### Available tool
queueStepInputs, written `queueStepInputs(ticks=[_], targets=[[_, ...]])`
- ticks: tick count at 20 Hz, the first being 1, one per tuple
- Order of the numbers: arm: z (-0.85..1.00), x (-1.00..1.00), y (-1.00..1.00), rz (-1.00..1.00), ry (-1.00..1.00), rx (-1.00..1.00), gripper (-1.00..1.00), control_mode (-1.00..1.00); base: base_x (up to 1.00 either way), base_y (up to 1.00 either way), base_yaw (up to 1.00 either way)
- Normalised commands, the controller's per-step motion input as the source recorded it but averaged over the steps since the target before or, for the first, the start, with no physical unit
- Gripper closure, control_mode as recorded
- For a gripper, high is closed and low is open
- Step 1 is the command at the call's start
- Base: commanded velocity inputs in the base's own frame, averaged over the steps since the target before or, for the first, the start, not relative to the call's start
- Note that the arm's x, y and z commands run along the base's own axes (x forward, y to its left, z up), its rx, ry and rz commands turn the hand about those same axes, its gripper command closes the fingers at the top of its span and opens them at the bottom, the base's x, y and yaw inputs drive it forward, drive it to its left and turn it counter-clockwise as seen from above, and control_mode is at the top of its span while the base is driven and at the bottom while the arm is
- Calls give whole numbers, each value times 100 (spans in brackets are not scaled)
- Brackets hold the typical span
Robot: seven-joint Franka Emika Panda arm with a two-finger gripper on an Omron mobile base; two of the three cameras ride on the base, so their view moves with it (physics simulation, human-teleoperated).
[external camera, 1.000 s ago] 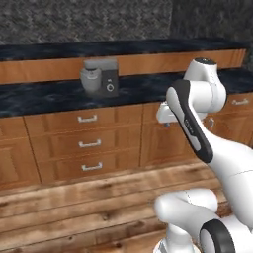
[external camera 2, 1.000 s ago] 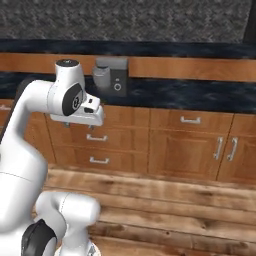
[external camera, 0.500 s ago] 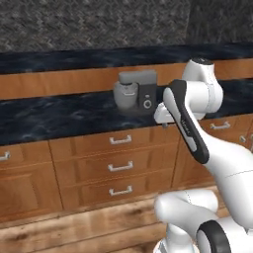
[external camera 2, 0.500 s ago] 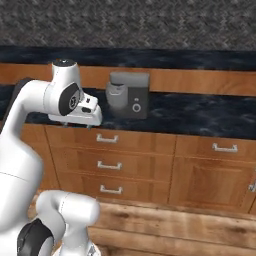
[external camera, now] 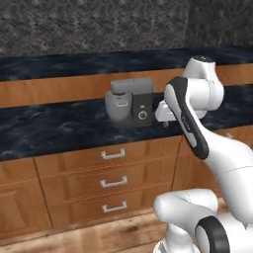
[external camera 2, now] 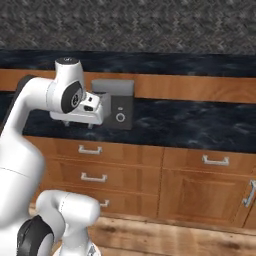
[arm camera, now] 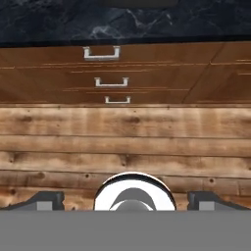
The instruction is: Navigate to the stand mixer.
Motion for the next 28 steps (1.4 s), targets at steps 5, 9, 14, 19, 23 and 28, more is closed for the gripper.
queueStepInputs(ticks=[5,9,14,19,23,28], targets=[[0,0,0,0,0,0,-100,100,11,-46,2],[0,0,0,0,0,0,-100,100,32,-22,0],[0,0,0,0,0,0,-100,100,73,0,-2],[0,0,0,0,0,0,-100,100,85,0,-3],[0,0,0,0,0,0,-100,100,42,0,0],[0,30,1,0,0,0,-100,-100,12,0,0]])
